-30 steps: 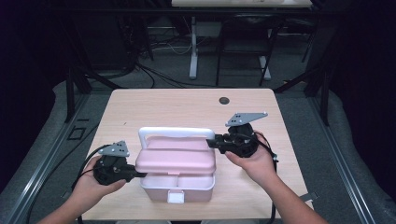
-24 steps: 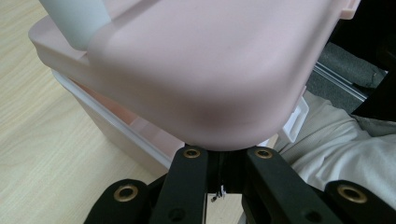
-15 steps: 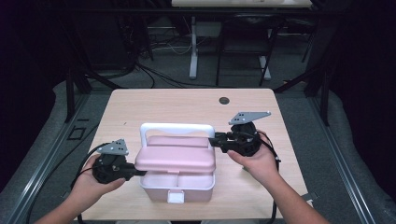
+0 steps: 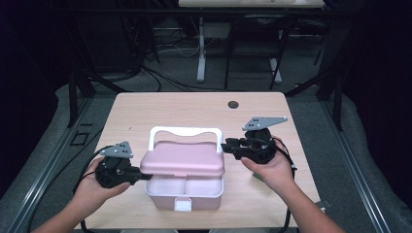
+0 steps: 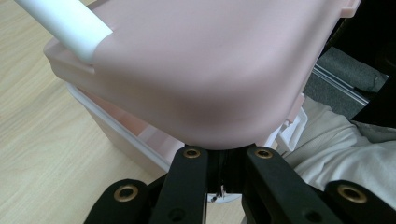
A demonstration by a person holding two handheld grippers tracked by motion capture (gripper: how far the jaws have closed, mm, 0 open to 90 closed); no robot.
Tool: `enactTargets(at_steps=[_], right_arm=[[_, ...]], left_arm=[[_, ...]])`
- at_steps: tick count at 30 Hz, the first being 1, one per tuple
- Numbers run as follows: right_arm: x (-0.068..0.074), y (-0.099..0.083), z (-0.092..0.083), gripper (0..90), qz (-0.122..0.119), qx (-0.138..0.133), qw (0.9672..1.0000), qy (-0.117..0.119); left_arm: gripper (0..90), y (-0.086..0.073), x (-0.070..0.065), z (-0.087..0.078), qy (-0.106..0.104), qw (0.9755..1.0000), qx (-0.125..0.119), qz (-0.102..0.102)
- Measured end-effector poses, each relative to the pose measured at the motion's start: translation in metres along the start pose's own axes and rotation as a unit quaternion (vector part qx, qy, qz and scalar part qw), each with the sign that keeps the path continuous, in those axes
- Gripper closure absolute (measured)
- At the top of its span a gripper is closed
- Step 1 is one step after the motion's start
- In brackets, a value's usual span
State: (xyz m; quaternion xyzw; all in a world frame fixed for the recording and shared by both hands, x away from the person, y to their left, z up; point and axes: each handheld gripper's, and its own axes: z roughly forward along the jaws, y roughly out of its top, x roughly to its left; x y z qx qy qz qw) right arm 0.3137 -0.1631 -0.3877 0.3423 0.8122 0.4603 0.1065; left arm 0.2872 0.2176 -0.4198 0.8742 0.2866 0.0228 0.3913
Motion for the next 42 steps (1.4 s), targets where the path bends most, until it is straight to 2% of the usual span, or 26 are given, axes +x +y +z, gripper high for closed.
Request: enactTargets(at_steps=[26,36,42], right_arm=[[0.002,-0.015,-0.02,75.0,0.0,0.001,1.0,-0.009],[0.006,-0.028,-0.019,78.6,0.004,0.007,1.0,0.001],[0.015,-0.036,-0.01,79.6,-0.007,0.015,0.9998,0.012]], left_arm=[[88.9,0.022,0.009,-0.011,0.009,0.9997,-0.019,-0.011],[88.9,0.03,0.013,-0.014,0.012,0.9995,-0.024,-0.014],[88.9,0.033,0.015,-0.014,0.015,0.9994,-0.028,-0.015]])
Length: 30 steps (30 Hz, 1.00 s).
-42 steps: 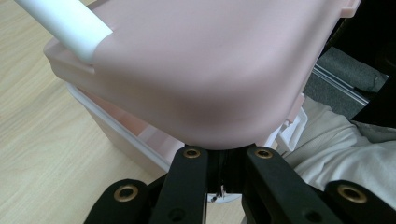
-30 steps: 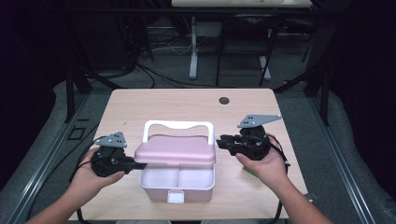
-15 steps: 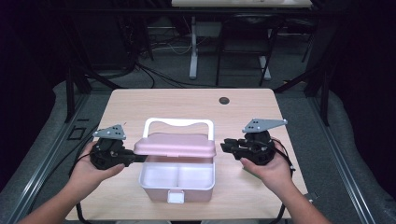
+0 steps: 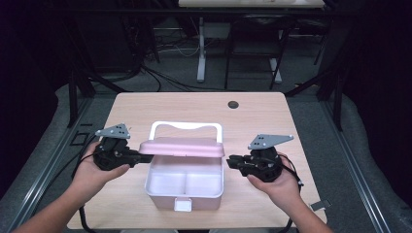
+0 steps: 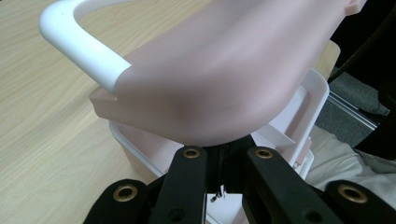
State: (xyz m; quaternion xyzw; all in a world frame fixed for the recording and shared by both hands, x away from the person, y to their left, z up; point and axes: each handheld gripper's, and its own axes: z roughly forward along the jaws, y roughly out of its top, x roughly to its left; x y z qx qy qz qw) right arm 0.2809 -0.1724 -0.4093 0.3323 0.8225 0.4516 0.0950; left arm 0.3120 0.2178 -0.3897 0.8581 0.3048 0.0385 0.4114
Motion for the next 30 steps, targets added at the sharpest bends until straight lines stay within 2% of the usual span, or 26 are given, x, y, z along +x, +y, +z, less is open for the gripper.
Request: enactTargets(at_steps=[16,18,30], right_arm=[[0.017,-0.021,0.032,81.0,-0.013,0.022,0.9995,0.019],[0.018,-0.024,0.034,81.3,-0.015,0.029,0.9993,0.019],[0.024,-0.034,0.045,86.0,-0.021,0.036,0.9988,0.026]], left_arm=[[88.8,0.011,0.004,-0.001,0.009,0.9999,-0.005,-0.004],[88.7,0.012,0.005,-0.001,0.01,0.9999,-0.005,-0.003],[88.7,0.017,0.009,0.0,0.015,0.9998,-0.01,-0.012]])
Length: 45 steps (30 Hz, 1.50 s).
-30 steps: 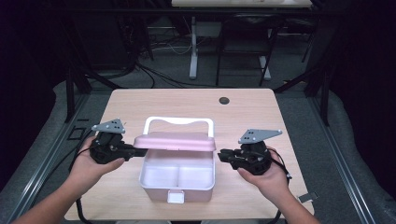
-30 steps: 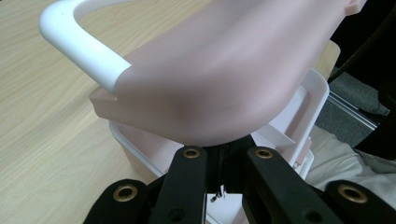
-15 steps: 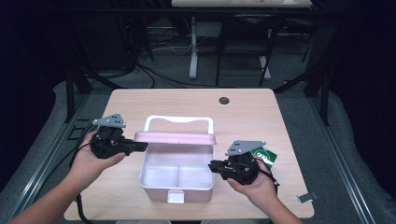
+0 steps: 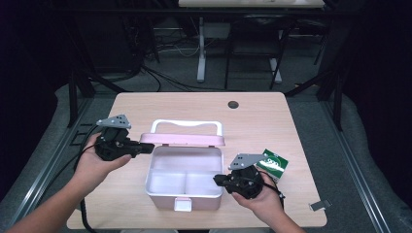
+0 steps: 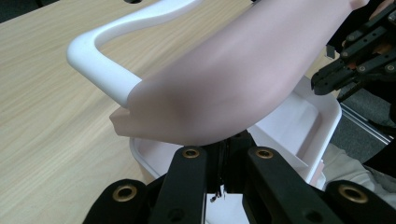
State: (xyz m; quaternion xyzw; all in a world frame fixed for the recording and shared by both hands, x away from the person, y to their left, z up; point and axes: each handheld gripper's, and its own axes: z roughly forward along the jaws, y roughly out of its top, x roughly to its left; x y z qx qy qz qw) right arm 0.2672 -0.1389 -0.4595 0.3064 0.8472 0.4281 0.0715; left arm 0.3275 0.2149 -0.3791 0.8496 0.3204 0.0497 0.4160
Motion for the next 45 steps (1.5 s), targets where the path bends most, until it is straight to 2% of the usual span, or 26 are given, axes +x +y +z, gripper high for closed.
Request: enactTargets(at_steps=[10,26,45], right_arm=[[0.004,-0.005,0.008,86.1,-0.002,0.004,0.9999,0.014],[0.011,-0.009,0.016,84.4,-0.018,0.007,0.9997,0.018],[0.013,-0.011,0.024,84.4,-0.015,0.013,0.9996,0.022]], left_arm=[[88.6,0.003,0.003,0.002,0.004,1.0,0.002,-0.003],[87.3,0.011,0.01,0.004,0.01,0.9999,-0.004,-0.009],[85.9,0.019,0.035,0.008,0.034,0.9986,-0.013,-0.037]])
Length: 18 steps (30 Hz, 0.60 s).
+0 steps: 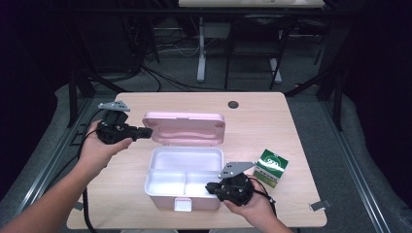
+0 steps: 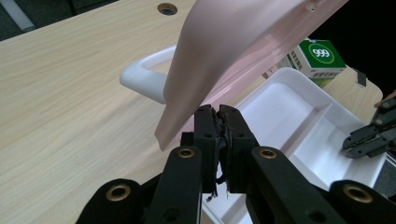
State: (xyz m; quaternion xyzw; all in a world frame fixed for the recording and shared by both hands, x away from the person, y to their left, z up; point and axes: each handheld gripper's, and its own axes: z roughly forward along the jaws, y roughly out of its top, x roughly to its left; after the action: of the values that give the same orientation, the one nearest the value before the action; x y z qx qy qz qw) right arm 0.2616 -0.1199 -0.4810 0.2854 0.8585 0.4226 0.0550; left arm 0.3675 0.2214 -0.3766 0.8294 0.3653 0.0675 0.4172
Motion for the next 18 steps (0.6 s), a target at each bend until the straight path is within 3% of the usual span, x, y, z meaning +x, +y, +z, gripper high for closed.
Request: enactTargets(at_steps=[10,18], right_arm=[[0.0,-0.001,0.0,84.6,-0.001,-0.002,1.0,-0.001],[-0.001,-0.002,0.0,84.8,0.0,-0.008,1.0,0.001]], left_arm=[[82.8,0.006,0.007,0.009,0.012,0.9999,0.001,-0.008],[73.6,0.004,0.011,0.012,0.016,0.9998,-0.001,-0.01]])
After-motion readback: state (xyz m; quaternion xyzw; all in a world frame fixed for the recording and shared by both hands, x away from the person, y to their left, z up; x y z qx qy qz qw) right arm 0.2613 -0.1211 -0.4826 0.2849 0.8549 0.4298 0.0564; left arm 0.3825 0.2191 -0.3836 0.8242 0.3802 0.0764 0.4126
